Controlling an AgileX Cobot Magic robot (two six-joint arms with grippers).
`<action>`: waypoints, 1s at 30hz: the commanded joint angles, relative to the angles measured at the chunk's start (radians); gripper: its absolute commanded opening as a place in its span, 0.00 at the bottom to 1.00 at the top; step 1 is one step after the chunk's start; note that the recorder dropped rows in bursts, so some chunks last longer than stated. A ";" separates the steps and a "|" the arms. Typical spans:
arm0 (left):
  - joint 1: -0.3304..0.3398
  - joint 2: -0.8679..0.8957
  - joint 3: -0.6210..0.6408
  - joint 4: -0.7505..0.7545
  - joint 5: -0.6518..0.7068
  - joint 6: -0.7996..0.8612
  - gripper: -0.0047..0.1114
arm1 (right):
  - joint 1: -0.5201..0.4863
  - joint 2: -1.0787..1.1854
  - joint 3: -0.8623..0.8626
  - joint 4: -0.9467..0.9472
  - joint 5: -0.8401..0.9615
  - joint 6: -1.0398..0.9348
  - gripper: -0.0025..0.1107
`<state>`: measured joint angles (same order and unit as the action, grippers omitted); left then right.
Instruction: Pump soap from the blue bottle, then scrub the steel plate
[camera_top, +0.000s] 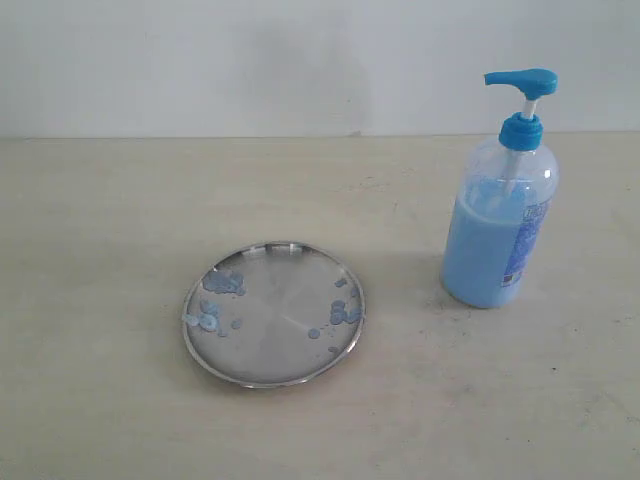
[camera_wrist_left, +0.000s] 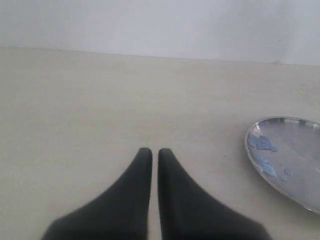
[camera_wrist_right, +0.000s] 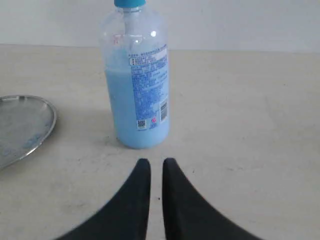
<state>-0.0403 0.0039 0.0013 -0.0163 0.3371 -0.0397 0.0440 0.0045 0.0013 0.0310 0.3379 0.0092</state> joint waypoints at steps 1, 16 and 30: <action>-0.004 -0.004 -0.001 -0.002 -0.009 0.004 0.08 | -0.004 -0.004 -0.001 -0.024 -0.151 -0.049 0.02; -0.004 -0.004 -0.001 -0.002 -0.009 0.004 0.08 | -0.004 -0.004 -0.001 0.099 -0.809 0.245 0.02; -0.004 -0.004 -0.001 -0.002 -0.013 0.004 0.08 | -0.004 -0.004 -0.005 0.148 -1.001 0.549 0.02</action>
<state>-0.0403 0.0039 0.0013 -0.0163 0.3371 -0.0397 0.0440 0.0024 0.0013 0.1737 -0.7435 0.5992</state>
